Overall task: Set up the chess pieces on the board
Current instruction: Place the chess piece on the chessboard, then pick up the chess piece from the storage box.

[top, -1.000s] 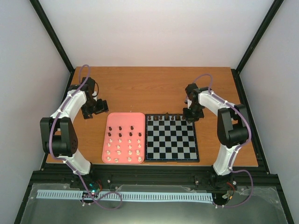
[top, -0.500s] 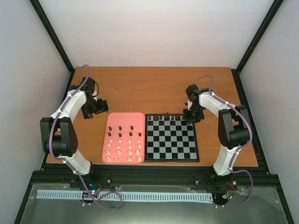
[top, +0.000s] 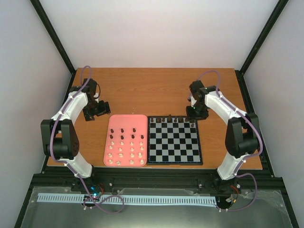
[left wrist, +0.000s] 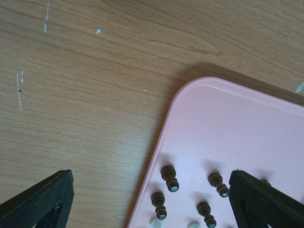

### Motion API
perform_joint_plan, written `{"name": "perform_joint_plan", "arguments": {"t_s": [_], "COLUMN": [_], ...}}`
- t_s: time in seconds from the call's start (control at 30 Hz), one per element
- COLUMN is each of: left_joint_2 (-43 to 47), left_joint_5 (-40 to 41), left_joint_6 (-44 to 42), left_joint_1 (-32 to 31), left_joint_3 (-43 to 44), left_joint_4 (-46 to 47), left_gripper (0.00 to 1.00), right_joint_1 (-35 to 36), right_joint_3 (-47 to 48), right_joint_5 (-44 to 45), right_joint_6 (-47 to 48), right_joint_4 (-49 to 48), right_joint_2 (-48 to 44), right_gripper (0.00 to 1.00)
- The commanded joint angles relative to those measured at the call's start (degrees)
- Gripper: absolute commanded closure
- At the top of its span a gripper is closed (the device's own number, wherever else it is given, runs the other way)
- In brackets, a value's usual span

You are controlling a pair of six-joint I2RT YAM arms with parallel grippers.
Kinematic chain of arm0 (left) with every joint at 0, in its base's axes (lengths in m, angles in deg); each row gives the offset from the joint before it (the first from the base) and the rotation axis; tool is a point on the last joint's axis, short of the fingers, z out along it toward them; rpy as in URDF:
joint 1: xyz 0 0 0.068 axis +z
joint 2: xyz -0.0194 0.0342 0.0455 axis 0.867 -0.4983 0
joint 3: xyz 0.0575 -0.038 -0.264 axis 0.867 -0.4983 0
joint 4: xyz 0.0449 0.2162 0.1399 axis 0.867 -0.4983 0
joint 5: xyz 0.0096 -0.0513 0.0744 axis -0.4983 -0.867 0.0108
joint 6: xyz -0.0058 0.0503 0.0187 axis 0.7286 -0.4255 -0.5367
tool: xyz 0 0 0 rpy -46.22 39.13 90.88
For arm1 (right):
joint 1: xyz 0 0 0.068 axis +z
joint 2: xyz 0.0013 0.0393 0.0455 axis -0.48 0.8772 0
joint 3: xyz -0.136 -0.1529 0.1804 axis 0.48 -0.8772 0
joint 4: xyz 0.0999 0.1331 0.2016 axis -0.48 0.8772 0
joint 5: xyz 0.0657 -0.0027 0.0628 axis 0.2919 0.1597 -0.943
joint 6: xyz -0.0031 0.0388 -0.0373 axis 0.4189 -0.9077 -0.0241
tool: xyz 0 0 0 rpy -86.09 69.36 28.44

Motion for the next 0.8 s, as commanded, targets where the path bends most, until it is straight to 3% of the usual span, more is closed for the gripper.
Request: {"name": "perform_joint_plan", "arguments": {"t_s": [0.0,0.3,0.57,0.77], "left_joint_2": [-0.33,-0.95,-0.75,-0.33], "left_joint_5": [-0.19,-0.87,-1.14,-1.57], "left_joint_6": [-0.6,-0.22,-0.22,-0.19], "left_joint_1": [0.02,0.06,-0.01,0.0], "left_joint_3": [2.24,2.67,2.82,2.54], "left_joint_4": [0.08,0.22,0.11,0.14], "left_gripper": [0.0,0.0,0.0,0.0], "right_joint_1": [6.32,25.0,32.38,35.75], "right_joint_3": [8.13,25.08,38.49,39.8], "right_joint_5": [0.53,-5.05,-8.42,-9.58], "right_joint_6": [-1.0,-0.37,3.97,5.19], "right_joint_4": [4.63,3.81,6.62,8.19], "right_joint_2": [-3.74,12.47,26.41,30.08], "right_gripper": [0.51,0.5,0.51,0.51]}}
